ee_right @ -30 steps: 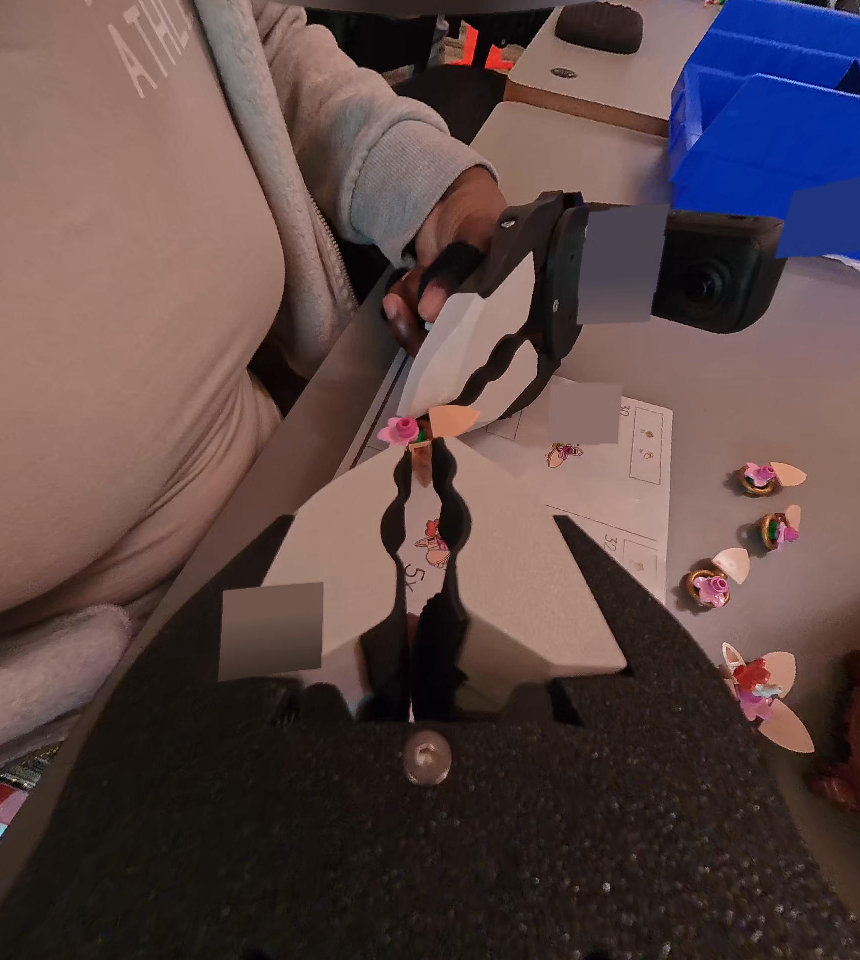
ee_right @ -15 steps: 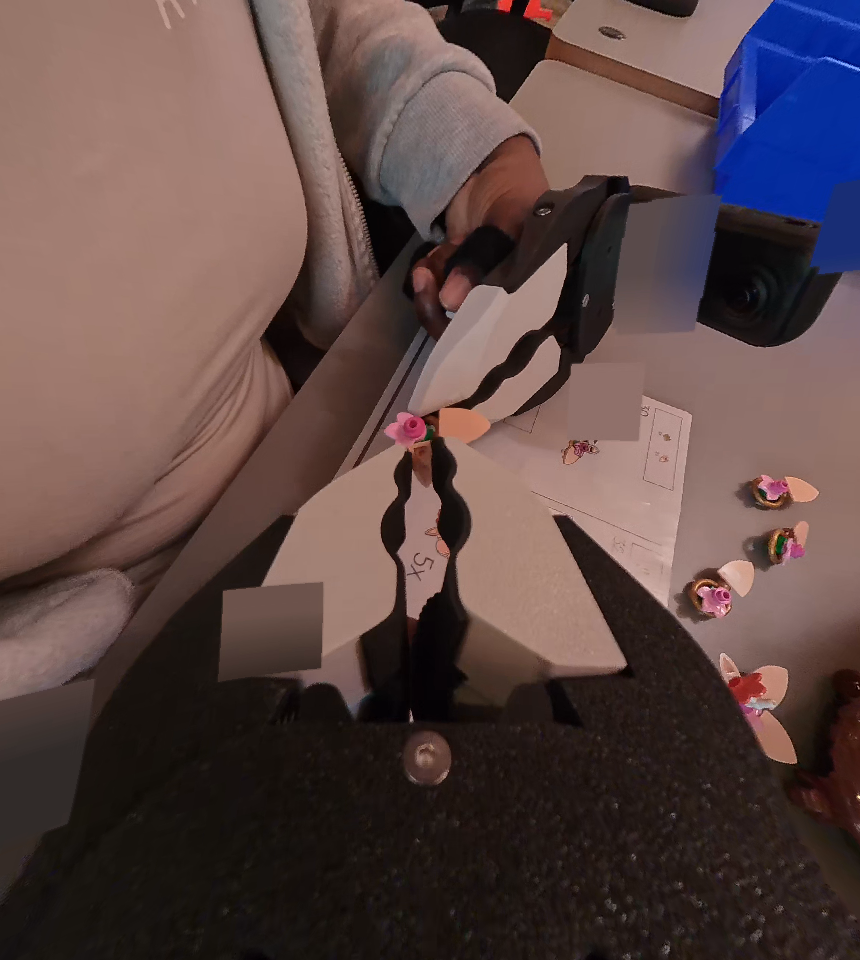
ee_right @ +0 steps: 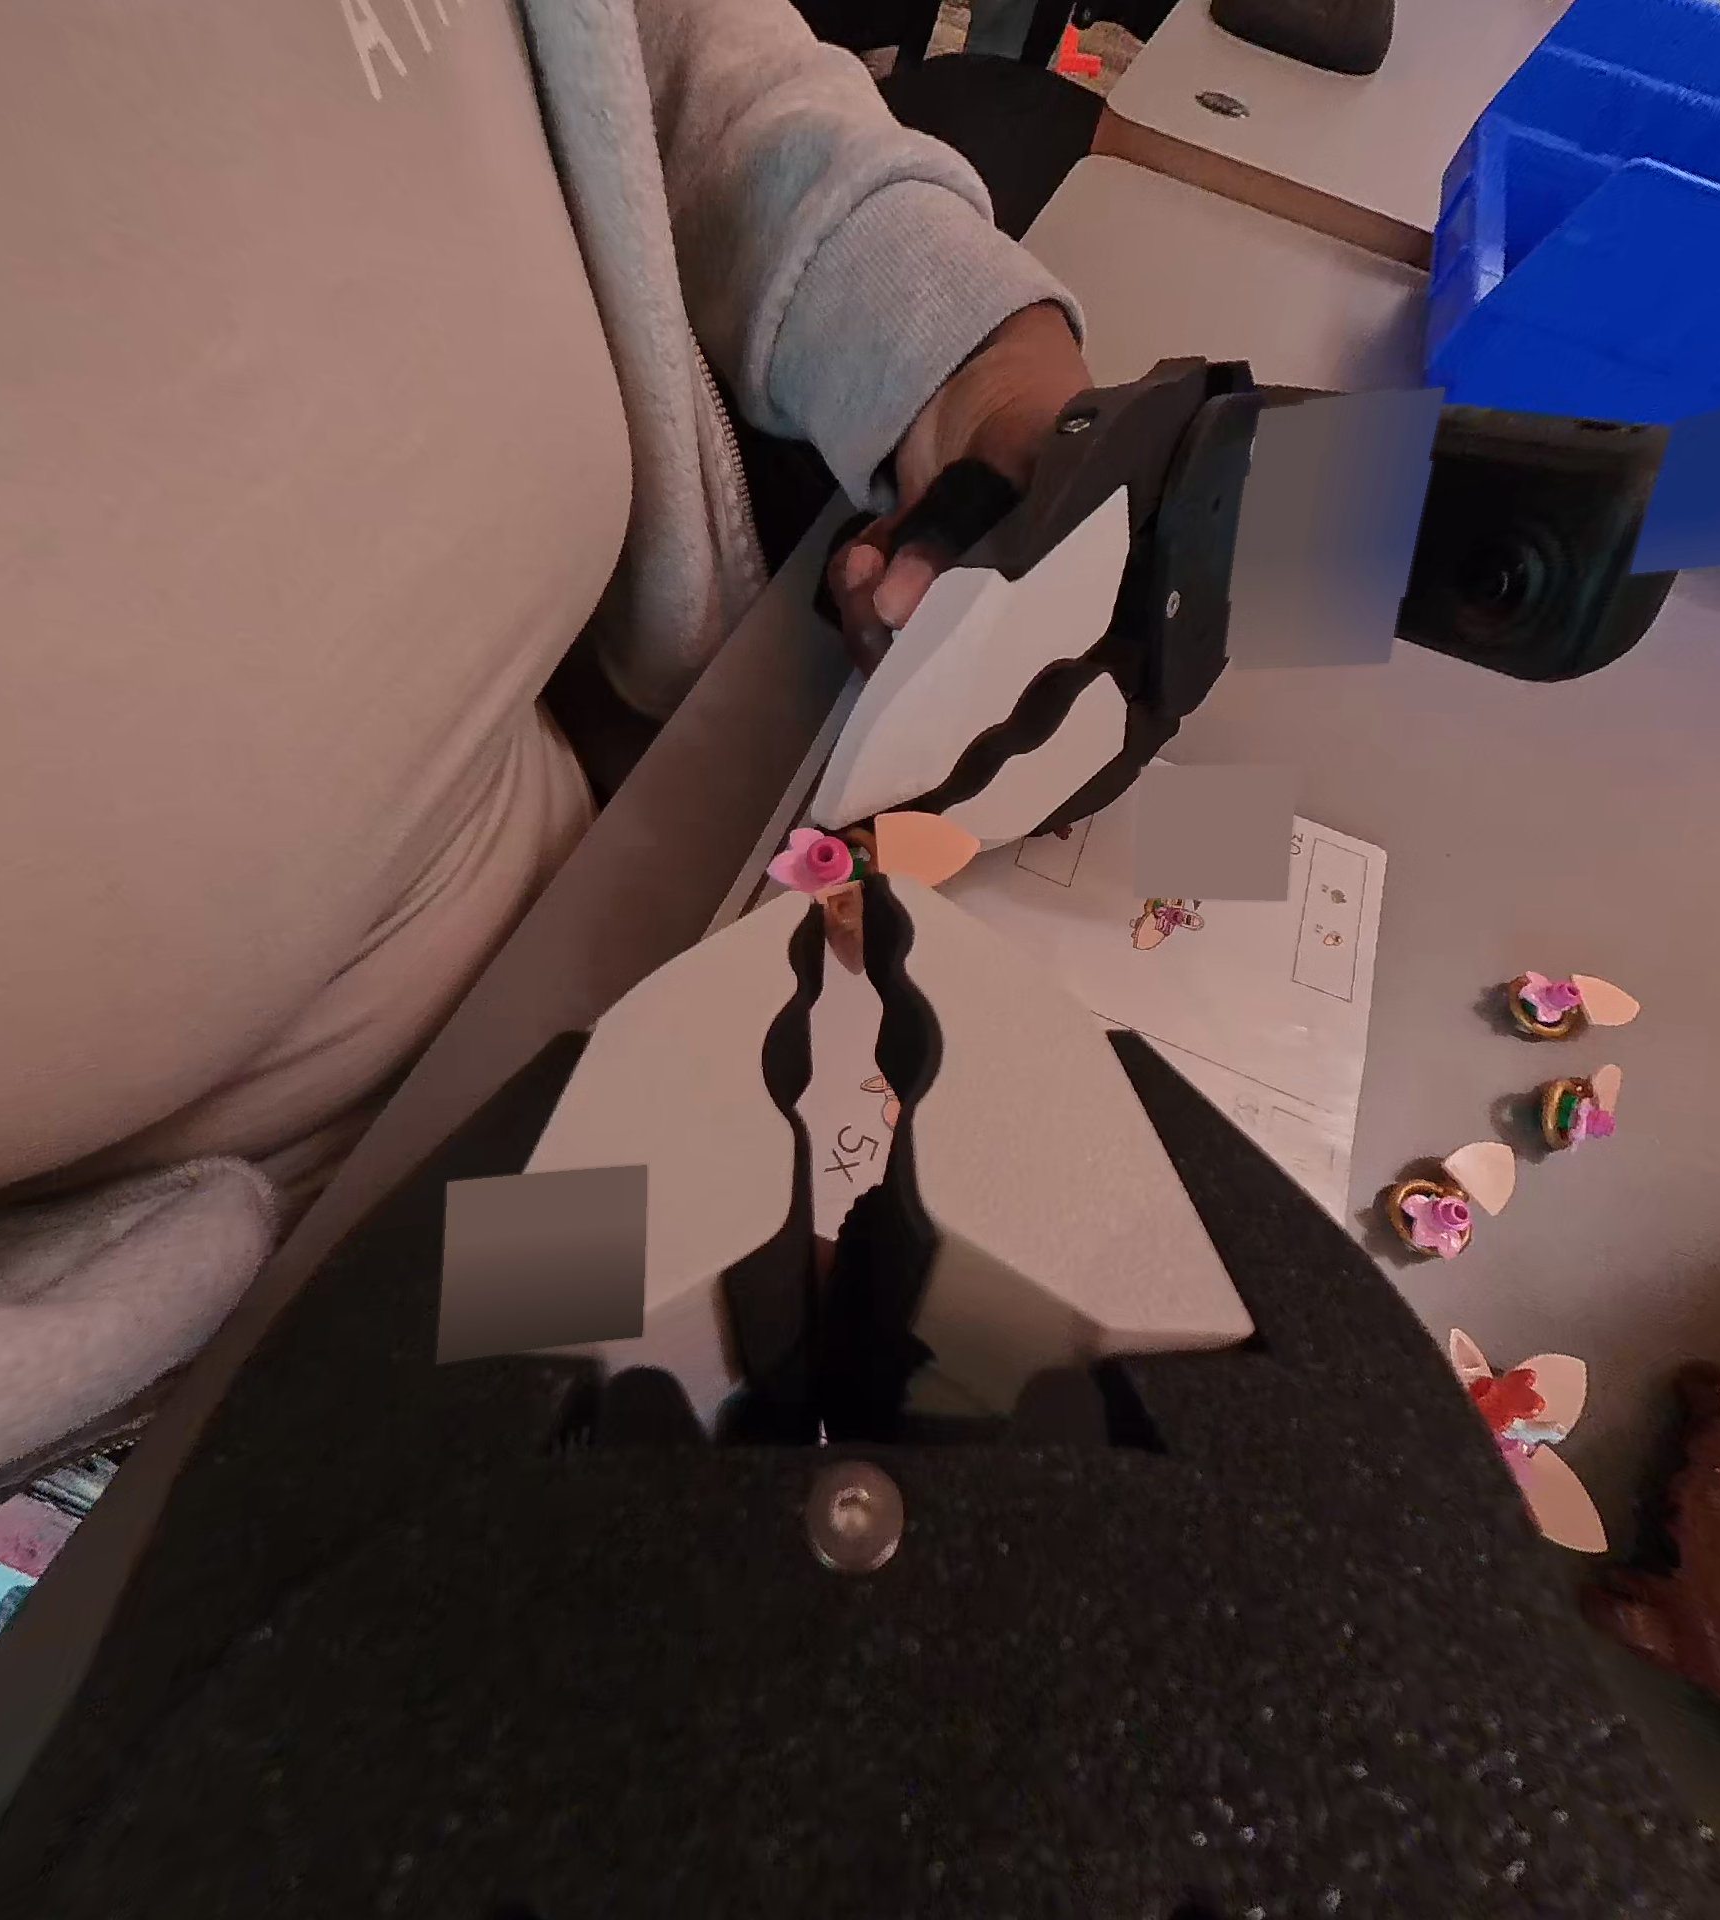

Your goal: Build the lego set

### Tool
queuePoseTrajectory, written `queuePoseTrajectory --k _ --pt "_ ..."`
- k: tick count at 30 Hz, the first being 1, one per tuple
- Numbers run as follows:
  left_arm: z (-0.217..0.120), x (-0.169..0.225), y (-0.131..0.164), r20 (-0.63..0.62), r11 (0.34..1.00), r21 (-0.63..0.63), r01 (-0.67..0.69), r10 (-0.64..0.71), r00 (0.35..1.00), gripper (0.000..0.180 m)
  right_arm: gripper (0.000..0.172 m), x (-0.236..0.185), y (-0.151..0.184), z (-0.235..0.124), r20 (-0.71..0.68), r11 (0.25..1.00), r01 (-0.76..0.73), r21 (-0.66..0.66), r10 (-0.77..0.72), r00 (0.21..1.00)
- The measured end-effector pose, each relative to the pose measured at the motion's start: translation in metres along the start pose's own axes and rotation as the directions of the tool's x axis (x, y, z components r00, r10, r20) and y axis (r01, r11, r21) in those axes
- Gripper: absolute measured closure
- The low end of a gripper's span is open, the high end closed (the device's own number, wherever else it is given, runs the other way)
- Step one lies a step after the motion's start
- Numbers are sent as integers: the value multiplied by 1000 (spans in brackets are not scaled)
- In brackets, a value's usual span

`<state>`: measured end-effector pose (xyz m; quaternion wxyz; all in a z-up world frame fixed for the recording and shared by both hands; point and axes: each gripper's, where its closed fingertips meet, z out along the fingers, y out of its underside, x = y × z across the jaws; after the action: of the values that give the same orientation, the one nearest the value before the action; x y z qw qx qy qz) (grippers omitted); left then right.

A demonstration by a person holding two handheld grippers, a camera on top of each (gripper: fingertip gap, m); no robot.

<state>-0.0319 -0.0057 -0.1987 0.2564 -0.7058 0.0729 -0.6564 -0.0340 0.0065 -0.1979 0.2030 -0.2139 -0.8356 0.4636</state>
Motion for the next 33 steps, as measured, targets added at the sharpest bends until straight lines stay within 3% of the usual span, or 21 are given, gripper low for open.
queuePoseTrajectory --k 11,14,18,21,24,29,33 --pt "1 3 3 -2 999 -15 -35 35 999 179 166 -1 3 2 -39 1000 12 -25 -13 999" --pt "4 12 -3 -86 999 33 -23 26 996 180 166 -3 14 9 -36 996 22 -83 -25 999" --pt "3 8 1 -48 999 -7 -31 31 998 180 166 0 10 6 -54 999 3 -47 -5 999" --pt "-11 -2 -9 48 999 44 -19 17 999 180 166 11 26 -5 -121 996 -62 -60 54 991" --pt "-33 -6 -11 184 998 11 -64 61 981 173 166 13 30 -6 -145 995 -86 -51 78 986" --pt "-70 -14 -1 421 989 -41 -143 147 895 165 165 9 22 1 -151 994 -111 21 113 982" --pt "-70 -27 24 544 967 -174 -187 253 800 158 166 5 10 9 -130 992 -105 63 113 985"
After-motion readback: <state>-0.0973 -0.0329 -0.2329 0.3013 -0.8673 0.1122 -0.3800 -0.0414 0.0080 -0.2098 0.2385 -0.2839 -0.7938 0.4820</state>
